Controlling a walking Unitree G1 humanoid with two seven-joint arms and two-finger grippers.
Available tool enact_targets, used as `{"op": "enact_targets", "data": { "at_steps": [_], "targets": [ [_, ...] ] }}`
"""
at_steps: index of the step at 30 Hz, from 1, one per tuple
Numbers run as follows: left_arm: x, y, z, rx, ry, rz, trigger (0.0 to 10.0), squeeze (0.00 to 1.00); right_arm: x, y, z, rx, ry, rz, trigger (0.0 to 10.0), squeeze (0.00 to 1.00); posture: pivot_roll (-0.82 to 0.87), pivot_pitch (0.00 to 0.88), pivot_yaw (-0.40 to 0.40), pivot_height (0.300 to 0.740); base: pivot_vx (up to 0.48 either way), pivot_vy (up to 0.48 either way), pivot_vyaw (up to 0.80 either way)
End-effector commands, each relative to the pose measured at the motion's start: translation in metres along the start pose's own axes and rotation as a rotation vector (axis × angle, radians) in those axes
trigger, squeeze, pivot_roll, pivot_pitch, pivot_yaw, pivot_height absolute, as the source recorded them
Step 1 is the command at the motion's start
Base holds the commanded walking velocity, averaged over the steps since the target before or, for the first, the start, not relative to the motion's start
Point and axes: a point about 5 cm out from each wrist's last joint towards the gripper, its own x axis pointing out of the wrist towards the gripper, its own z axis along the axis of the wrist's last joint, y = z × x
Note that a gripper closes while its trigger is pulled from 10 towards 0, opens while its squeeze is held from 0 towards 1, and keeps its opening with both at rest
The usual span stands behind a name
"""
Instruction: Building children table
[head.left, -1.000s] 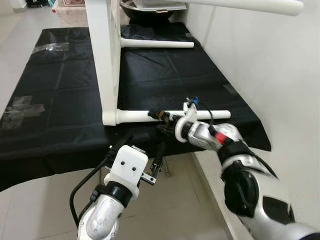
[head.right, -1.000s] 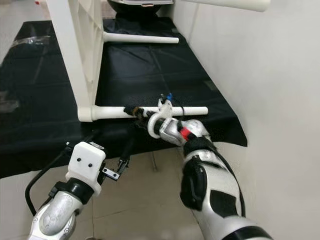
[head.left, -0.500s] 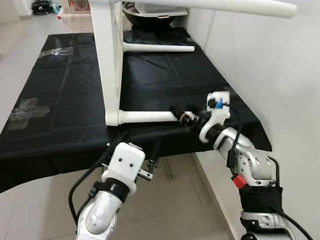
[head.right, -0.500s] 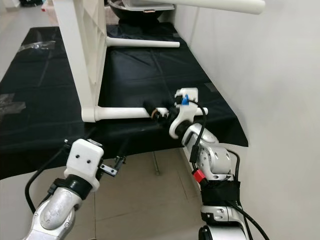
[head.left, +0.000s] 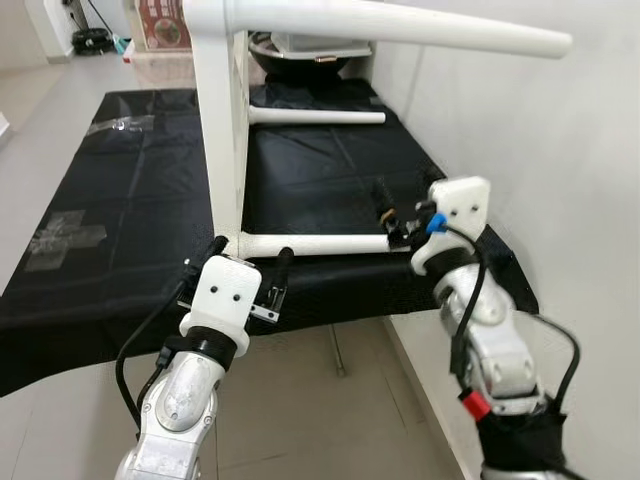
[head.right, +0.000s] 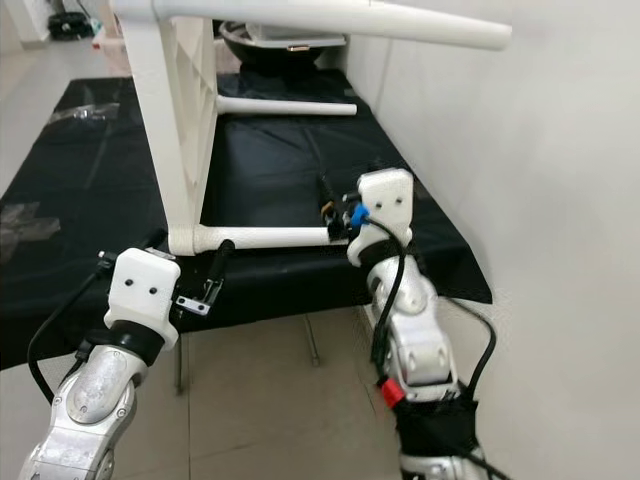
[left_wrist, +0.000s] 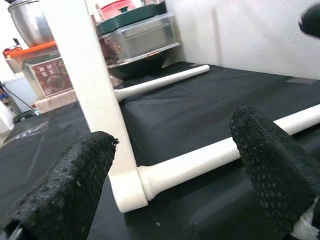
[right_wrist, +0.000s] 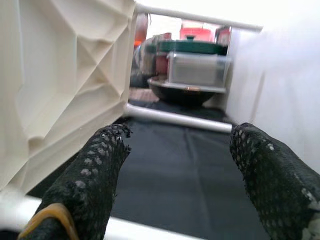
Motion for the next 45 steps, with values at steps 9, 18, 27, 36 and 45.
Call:
{"op": "enact_targets", "data": {
  "at_steps": [9, 18, 27, 36, 45],
  "targets": [
    [0.004, 0.002, -0.007, 0.017, 0.008, -0.009, 10.0, 0.00, -0.004, 0.010, -0.005, -0.012, -0.018, -0.018, 10.0, 0.00, 0.10, 0.018, -0.036, 0.740, 0.235, 0.000, 0.00],
    [0.005, 0.003, -0.009, 0.030, 0.018, -0.013, 10.0, 0.00, -0.003, 0.016, -0.006, -0.004, -0.029, -0.009, 10.0, 0.00, 0.11, 0.026, -0.038, 0.740, 0.407, 0.000, 0.00],
    [0.005, 0.003, -0.011, 0.026, 0.031, -0.016, 10.0, 0.00, -0.001, 0.016, -0.003, -0.004, -0.042, -0.016, 10.0, 0.00, 0.11, 0.037, -0.038, 0.740, 0.228, 0.000, 0.00],
    [0.005, 0.002, -0.011, 0.007, 0.039, -0.025, 10.0, 0.00, -0.001, 0.015, -0.001, 0.000, -0.048, -0.027, 10.0, 0.00, 0.11, 0.042, -0.038, 0.740, 0.000, 0.000, 0.00],
    [0.006, 0.002, -0.014, -0.011, 0.055, -0.017, 10.0, 0.00, -0.001, 0.005, 0.001, -0.199, -0.046, -0.110, 10.0, 0.00, 0.11, 0.048, -0.036, 0.740, 0.000, 0.000, 0.00]
  ]
}}
